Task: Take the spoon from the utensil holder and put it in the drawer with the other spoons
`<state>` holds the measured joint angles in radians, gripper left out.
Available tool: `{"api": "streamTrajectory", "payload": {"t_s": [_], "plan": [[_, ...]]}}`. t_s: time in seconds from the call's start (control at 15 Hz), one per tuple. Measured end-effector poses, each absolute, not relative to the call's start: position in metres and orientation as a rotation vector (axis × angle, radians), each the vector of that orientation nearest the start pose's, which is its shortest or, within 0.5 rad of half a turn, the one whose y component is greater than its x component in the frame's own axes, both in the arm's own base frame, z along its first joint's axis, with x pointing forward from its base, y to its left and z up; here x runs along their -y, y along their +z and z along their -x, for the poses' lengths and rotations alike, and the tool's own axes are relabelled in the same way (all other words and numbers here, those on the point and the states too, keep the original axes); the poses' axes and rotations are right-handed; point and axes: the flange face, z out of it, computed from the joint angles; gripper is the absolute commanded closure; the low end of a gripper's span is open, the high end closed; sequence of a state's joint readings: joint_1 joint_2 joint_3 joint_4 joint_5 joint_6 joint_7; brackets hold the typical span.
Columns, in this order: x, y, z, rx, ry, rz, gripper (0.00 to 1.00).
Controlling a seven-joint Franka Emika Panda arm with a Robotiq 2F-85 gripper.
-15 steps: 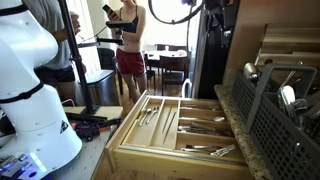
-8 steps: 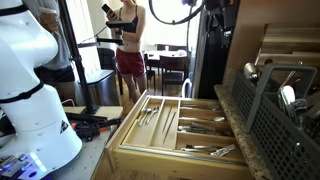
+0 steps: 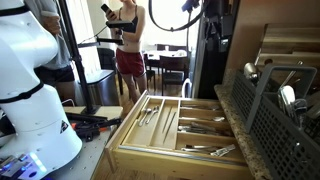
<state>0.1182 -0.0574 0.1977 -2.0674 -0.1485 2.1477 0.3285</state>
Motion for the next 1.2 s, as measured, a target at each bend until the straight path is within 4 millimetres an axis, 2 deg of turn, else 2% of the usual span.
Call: {"api": "streamTrajectory", "payload": {"t_s": [0.6,1.2], "plan": [[-0.156,0.460,-0.532,0.066,-0.296,3.251,0.00],[-0.140,0.440,-0.559,0.024,-0.318,3.274,0.00]]}}
